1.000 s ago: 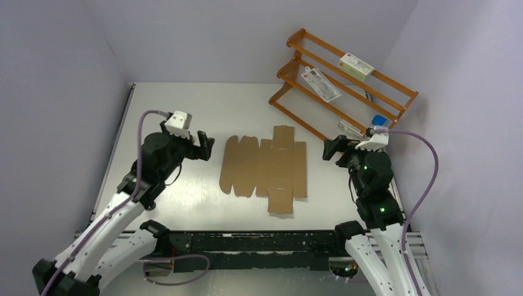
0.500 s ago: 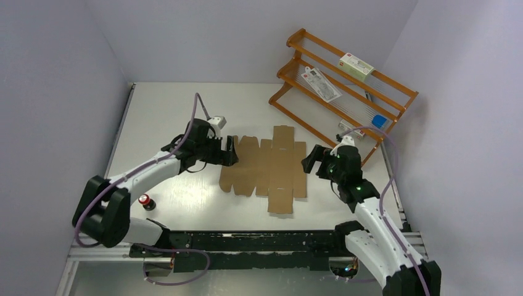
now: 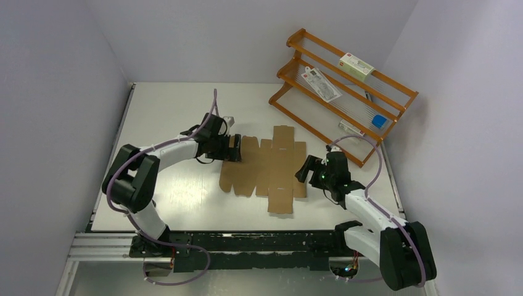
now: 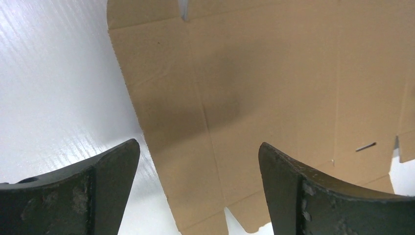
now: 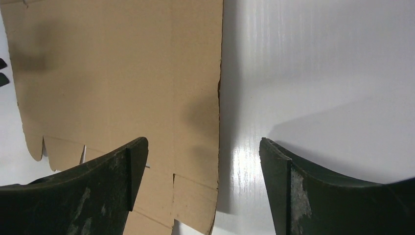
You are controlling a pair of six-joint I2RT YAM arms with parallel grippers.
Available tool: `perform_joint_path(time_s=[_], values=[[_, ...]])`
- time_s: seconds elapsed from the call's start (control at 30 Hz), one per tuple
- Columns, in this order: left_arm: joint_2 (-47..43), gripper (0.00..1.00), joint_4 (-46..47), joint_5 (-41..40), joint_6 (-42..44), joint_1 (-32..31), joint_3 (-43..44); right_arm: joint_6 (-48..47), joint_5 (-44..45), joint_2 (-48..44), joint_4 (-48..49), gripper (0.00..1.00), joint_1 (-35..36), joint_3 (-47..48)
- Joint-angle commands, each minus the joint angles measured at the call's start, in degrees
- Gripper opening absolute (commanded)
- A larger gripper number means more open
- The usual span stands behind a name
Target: Fold the paper box
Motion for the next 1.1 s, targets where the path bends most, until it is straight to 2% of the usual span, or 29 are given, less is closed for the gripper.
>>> perform_joint_path(time_s=[0.0, 0.23, 0.33, 0.4, 0.53, 0.73, 0.87, 1.07], values=[[2.5, 0.95, -1.9, 0.6, 0.6, -0.3, 1.6, 1.0, -2.1, 3.8, 7.5, 0.86, -0.3, -0.8], [3.1, 0.95, -1.6, 0.6, -0.8, -0.3, -1.6, 0.8, -3.9, 9.4, 11.1, 0.68, -0.3, -0.4], [2.9, 0.95, -1.7, 1.1, -1.3, -0.3, -2.6, 0.3, -4.1, 11.4, 11.6, 0.58, -0.3, 0.5], [2.1, 0.94, -1.6, 1.6, -1.7, -0.3, -4.0, -0.1, -4.4, 12.7, 11.7, 0.50, -0.3, 1.4], [-0.4, 0.93, -1.3, 3.1, -2.6, -0.3, -7.1, -1.4, -5.1, 15.0, 11.4, 0.41, -0.2, 3.7], [-5.9, 0.86, 2.4, 9.1, -6.9, -0.4, -14.6, -4.8, -5.2, 20.3, 10.5, 0.36, 0.4, 9.3], [-11.0, 0.82, 2.4, 9.4, -9.1, -1.2, -19.3, -7.9, -5.8, 26.3, 9.7, 0.36, 1.1, 15.2], [-19.0, 0.81, 1.5, 9.0, -12.8, -3.8, -26.8, -13.0, -5.9, 36.7, 8.6, 0.36, 3.8, 26.2]])
